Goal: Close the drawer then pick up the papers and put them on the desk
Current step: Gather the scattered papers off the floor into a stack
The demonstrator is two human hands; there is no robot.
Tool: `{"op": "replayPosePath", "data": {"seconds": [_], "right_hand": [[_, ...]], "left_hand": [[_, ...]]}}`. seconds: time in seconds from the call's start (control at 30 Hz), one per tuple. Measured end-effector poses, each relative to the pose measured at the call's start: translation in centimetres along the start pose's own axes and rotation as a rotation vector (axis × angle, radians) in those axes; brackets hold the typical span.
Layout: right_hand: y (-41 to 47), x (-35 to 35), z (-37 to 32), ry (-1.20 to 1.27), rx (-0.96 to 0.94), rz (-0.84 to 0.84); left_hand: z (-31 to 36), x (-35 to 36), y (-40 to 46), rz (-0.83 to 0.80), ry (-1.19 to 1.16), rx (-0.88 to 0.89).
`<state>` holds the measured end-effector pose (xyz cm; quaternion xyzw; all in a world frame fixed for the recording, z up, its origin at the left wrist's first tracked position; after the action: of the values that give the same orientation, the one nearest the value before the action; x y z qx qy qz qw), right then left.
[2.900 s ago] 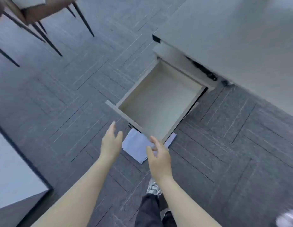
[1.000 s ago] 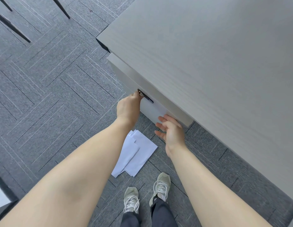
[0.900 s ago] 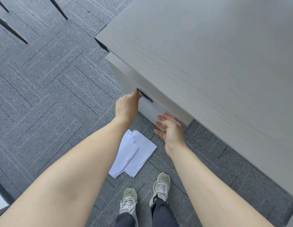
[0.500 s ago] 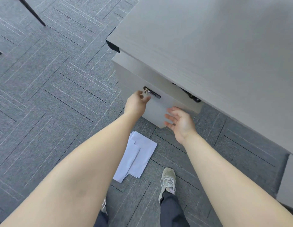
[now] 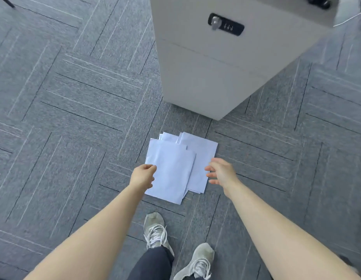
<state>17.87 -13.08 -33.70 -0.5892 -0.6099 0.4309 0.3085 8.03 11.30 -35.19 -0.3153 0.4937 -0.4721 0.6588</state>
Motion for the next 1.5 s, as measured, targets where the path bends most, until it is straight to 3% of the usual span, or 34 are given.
{"op": "replayPosePath", "data": {"seconds": [0.13,0.27,0.43,0.53,0.77,0.87,1.0,1.2,1.37,1.5], "right_hand": [[11.4,0.4,9.5,-0.157,0.029,0.037],[21.6,-0.2,15.3,-0.276,0.000,0.090],[30.3,-1.7,17.3,-0.432,-0.071,0.375],[32.2,-1.1,17.7,-0.406,-0.141,0.461],[30.9,5.0,18.0,-0.490,-0.234,0.291],[30.6,5.6,18.2,-0.342,-0.225,0.334],[31.3,6.3,19.2,-0.123,-0.140,0.330],[31.0,8.4,20.1,-0.059,-0.092,0.200],[27.3,8.7,18.0,0.048,-0.267,0.149],[17.9,8.1,10.4,0.099,-0.463,0.102]], "left_hand": [[-6.2,3.1,10.5,0.073,0.234,0.031],[-9.5,5.7,19.5,0.129,0.262,0.033],[-11.7,7.0,28.7,0.297,0.350,0.029],[-11.9,7.9,30.9,0.367,0.267,0.016],[-11.1,11.6,29.8,0.425,0.415,0.045],[-11.4,11.6,29.5,0.514,0.299,0.098],[-11.2,10.8,30.4,0.516,0.293,0.097],[-10.8,11.3,30.8,0.299,0.260,0.158],[-10.3,10.8,28.5,0.100,-0.028,0.227],[-5.1,5.6,19.3,0.155,-0.200,0.402]]}}
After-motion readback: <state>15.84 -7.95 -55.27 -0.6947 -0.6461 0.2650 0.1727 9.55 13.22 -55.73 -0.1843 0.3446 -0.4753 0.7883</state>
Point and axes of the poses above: each hand's wrist, its own y-axis towards the middle knuckle, its own x-axis out of the palm, z = x × y, the point moved 5 cm from there along y, towards the middle knuckle, and after that the axes turned 10 degrees about y, right-handed, at the moved point
